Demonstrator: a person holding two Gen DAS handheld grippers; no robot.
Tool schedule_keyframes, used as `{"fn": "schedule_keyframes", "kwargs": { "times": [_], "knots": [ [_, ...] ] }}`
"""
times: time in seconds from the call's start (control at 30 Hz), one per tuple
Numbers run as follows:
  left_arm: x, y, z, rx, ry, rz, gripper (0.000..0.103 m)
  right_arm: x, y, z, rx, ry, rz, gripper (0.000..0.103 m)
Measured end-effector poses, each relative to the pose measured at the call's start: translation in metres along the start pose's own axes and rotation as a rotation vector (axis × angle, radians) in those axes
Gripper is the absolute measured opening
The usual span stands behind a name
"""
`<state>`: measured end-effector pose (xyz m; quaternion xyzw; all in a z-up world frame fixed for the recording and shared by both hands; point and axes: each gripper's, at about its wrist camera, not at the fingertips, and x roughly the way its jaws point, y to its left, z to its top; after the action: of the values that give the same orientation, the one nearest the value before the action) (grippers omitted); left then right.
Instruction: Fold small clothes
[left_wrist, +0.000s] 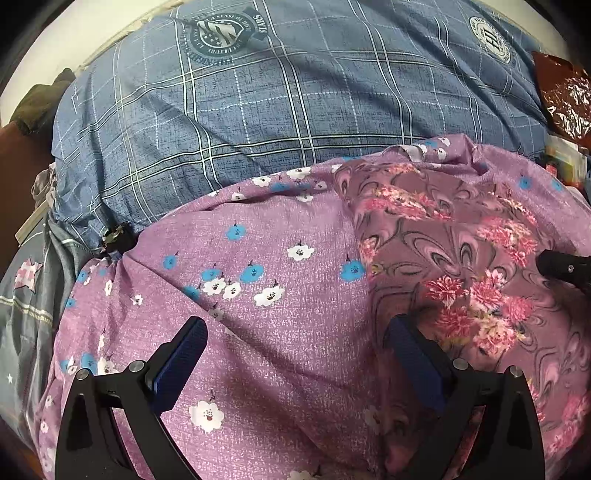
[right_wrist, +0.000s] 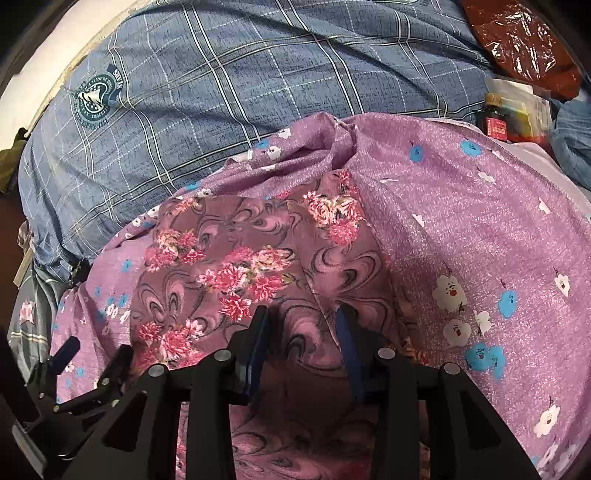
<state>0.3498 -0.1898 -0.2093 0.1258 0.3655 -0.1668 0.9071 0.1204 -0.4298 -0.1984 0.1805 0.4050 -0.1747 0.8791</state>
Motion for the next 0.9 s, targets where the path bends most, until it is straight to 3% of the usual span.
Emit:
{"fn": "schedule_keyframes", "kwargs": {
  "times": [0.27,0.53,0.9],
  "knots": [
    [-0.006,0.001,0.003,-0.015,-0.020,-0.010,0.099,-0.021,0.005,0.003,-0.040,-0.094,-0.004,0.040],
    [-0.017,0.003,0.000,-0.018,-0.045,-0.014,0.099,-0.024,0.017,0.005,-0.095,-0.113,-0.056,0.046],
    [-0.019,0.028,-0.002,-0.043,-0.042,0.013,0.099,-0.019,0.047,-0.001,-0.136,-0.112,-0.035,0.048]
  ]
}}
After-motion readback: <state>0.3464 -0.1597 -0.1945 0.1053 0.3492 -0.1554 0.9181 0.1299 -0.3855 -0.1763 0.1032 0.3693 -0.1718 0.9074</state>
